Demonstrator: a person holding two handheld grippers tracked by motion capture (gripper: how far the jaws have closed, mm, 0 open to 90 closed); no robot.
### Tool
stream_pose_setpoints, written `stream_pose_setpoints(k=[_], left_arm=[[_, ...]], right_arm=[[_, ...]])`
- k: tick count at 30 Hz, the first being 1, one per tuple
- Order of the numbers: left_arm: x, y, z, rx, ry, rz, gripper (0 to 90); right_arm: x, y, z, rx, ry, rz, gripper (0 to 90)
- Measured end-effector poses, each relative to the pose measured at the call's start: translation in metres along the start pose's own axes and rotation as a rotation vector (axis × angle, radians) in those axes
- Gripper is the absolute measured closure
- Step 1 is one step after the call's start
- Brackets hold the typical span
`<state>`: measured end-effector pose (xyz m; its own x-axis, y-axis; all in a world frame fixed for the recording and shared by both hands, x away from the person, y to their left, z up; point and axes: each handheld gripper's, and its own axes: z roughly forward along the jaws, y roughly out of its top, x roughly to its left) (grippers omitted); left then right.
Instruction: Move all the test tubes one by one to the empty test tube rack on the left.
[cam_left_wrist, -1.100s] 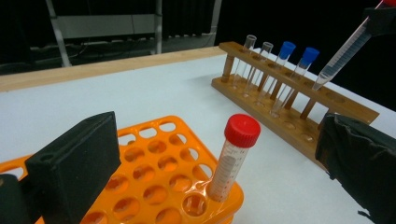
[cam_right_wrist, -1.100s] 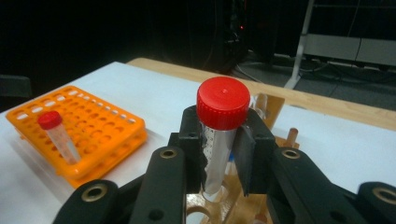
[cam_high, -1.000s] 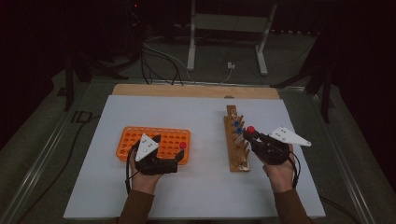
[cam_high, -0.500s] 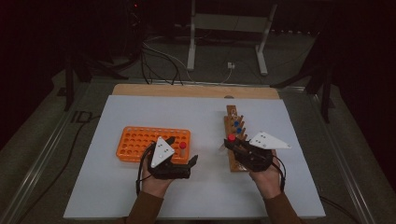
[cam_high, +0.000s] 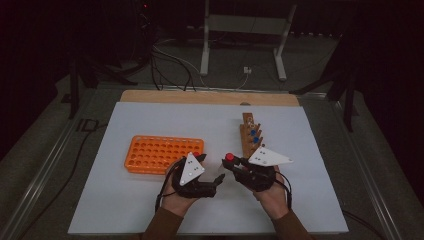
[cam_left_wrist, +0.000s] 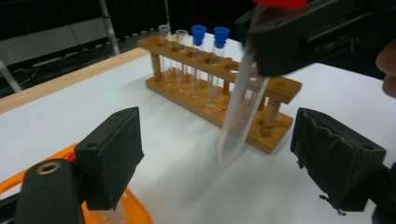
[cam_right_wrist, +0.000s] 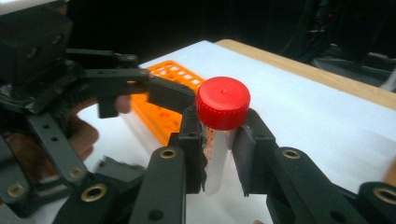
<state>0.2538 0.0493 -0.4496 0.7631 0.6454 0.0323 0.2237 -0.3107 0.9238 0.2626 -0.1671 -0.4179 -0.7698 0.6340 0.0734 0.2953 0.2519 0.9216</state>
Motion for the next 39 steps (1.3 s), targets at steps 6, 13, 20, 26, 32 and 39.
stream_pose_setpoints(k=[6,13,20,26,32,39], left_arm=[[-0.002,-0.002,0.002,0.019,-0.043,0.025,52.1],[-0.004,-0.003,0.002,0.031,-0.06,0.055,74.6],[0.004,-0.004,-0.002,0.024,-0.049,0.019,75.3],[0.016,-0.006,-0.012,0.006,-0.036,-0.021,75.3],[0.024,-0.006,-0.019,-0.006,-0.022,-0.031,75.3],[0.032,-0.007,-0.025,-0.019,-0.005,-0.049,75.3]], right_arm=[[0.008,-0.002,0.007,0.022,0.037,-0.018,74.2],[0.009,-0.003,0.009,0.027,0.051,-0.01,74.0],[0.001,-0.001,0.002,-0.007,0.042,0.009,52.8],[-0.008,-0.001,-0.003,-0.03,0.017,0.034,33.3],[-0.017,-0.001,-0.01,-0.05,-0.022,0.054,22.6],[-0.027,-0.001,-0.017,-0.065,-0.055,0.071,14.8]])
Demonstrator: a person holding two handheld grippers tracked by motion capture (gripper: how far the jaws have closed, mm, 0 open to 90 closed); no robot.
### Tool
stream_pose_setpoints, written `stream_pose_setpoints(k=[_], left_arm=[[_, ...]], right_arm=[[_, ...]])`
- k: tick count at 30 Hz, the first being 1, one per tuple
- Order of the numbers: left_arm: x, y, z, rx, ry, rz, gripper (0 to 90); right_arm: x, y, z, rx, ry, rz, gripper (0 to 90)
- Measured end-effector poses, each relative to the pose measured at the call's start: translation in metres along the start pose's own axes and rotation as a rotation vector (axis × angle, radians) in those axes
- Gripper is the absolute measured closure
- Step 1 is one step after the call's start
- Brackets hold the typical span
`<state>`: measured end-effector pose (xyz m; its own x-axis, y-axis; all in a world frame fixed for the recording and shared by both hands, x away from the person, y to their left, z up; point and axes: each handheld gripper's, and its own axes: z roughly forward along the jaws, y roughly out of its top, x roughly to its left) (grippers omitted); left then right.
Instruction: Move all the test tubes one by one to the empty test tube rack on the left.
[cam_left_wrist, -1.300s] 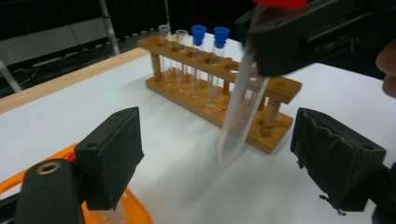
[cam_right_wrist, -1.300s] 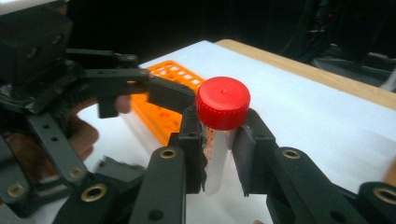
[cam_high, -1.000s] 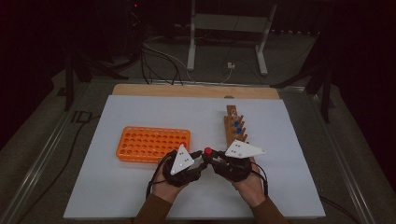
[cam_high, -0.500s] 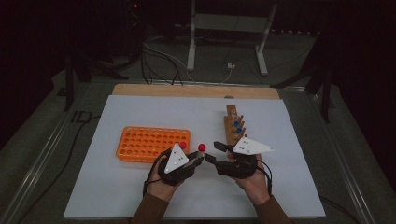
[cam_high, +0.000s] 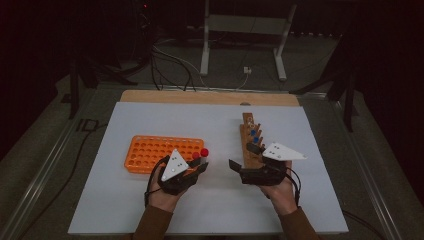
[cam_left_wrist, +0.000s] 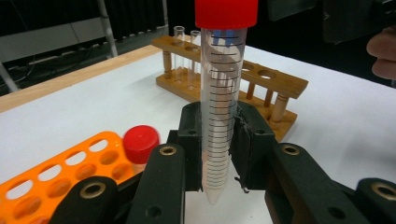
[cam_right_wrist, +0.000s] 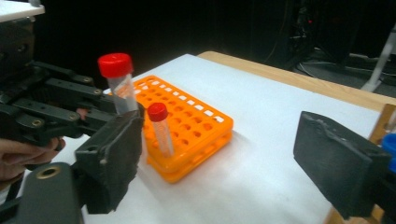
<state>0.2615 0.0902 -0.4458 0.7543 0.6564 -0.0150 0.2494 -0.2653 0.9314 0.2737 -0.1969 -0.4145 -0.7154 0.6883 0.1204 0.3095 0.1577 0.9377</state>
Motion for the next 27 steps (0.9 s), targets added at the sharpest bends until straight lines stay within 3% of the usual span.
stream_pose_setpoints(k=[10,27], left_arm=[[0.013,-0.001,-0.01,-0.028,0.031,-0.034,75.3],[0.032,-0.017,-0.006,-0.032,0.14,-0.04,75.2]], right_arm=[[-0.01,-0.002,-0.004,0.002,-0.016,0.013,0.8],[-0.014,-0.001,-0.008,-0.019,-0.035,0.024,0.0]])
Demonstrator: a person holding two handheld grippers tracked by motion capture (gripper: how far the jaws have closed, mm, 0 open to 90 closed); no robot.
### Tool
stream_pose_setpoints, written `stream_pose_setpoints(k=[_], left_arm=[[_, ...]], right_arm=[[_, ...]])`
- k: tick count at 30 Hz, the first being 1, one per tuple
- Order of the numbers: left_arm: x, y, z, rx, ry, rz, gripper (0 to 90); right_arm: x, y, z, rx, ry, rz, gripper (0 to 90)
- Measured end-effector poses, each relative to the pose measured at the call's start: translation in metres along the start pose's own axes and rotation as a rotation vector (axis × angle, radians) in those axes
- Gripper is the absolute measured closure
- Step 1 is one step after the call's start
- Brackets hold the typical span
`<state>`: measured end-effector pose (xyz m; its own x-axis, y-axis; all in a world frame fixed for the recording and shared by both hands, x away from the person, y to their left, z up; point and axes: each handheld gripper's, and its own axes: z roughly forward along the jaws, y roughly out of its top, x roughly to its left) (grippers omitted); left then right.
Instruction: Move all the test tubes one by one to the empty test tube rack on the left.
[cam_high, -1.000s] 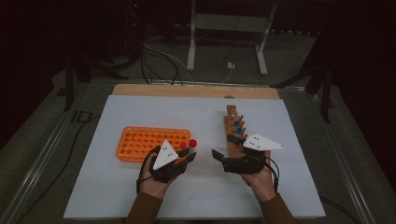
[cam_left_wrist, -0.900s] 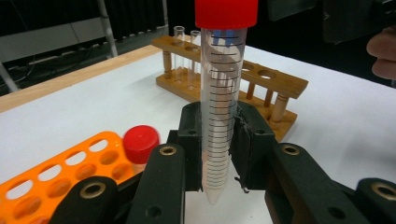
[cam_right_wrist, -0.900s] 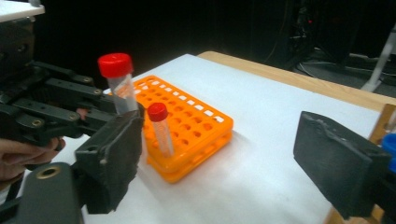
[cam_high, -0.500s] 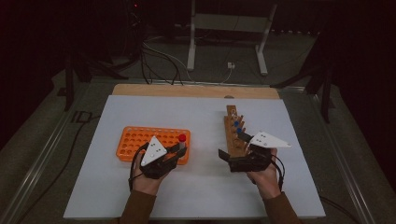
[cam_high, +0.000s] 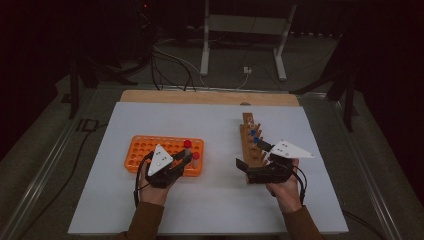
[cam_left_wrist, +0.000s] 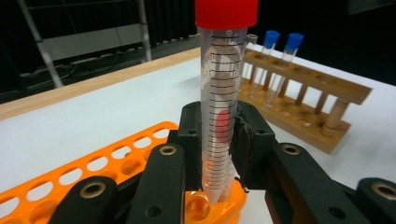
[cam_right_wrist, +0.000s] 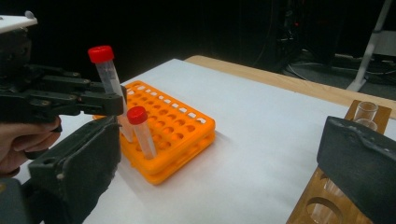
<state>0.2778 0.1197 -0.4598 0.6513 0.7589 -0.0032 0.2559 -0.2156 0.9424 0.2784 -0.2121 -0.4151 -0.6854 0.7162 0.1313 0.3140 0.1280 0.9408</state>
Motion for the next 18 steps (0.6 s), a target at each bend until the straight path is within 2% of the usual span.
stream_pose_setpoints(k=[6,13,18], left_arm=[[0.003,-0.008,0.009,0.023,0.022,-0.014,75.2],[0.007,-0.017,0.014,0.063,0.023,-0.048,75.2],[0.003,-0.022,0.019,0.111,0.022,-0.041,75.1]], right_arm=[[0.0,-0.001,0.001,0.004,0.001,-0.002,0.0],[-0.002,-0.002,0.001,0.005,-0.002,0.004,0.0],[-0.004,-0.003,0.0,0.006,-0.008,0.009,0.0]])
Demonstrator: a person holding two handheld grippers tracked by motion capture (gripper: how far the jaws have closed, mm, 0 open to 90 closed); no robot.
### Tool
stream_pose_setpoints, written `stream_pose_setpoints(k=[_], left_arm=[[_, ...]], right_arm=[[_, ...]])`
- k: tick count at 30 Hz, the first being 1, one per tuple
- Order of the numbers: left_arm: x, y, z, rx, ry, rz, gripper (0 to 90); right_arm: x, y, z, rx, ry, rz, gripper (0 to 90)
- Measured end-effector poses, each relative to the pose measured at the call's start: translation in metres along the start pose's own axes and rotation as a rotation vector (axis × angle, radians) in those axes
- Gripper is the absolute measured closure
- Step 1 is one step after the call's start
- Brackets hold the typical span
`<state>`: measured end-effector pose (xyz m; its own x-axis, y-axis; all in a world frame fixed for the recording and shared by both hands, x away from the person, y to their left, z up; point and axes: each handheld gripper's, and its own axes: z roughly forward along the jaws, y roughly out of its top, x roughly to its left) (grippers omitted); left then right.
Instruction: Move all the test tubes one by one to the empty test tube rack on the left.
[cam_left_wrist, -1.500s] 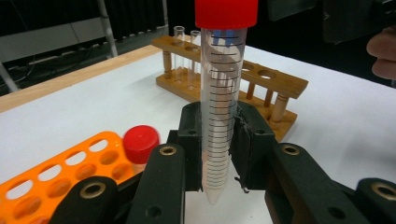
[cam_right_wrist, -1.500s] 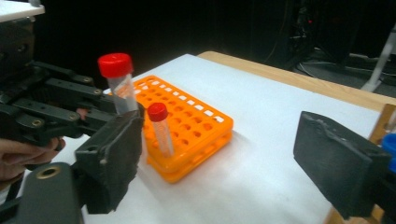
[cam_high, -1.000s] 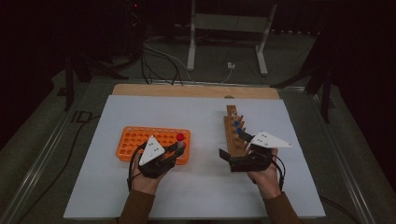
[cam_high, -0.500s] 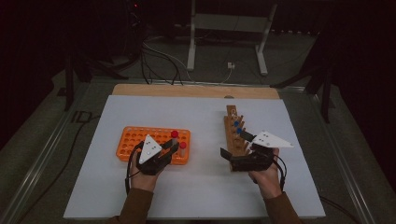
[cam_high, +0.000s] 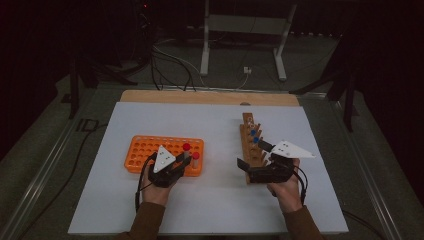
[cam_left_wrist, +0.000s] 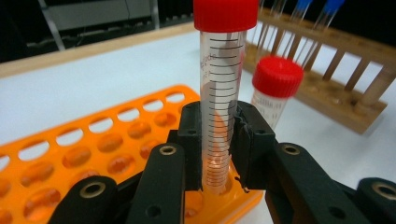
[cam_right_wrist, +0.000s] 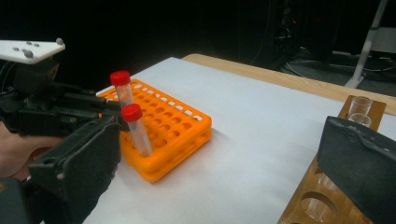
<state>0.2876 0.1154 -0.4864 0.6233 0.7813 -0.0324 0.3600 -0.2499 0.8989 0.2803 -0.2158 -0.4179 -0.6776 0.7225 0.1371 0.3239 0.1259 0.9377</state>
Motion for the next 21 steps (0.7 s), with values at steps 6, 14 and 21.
stream_pose_setpoints(k=[6,14,21], left_arm=[[-0.002,-0.003,0.003,0.046,0.01,0.016,75.1],[-0.003,-0.007,0.004,0.087,0.007,0.014,74.8],[-0.003,-0.009,0.006,0.107,0.005,0.012,74.6]], right_arm=[[-0.002,-0.001,0.0,0.004,0.0,0.0,0.0],[-0.006,-0.003,0.0,0.008,-0.008,0.009,0.0],[-0.011,-0.004,0.0,0.015,-0.018,0.019,0.0]])
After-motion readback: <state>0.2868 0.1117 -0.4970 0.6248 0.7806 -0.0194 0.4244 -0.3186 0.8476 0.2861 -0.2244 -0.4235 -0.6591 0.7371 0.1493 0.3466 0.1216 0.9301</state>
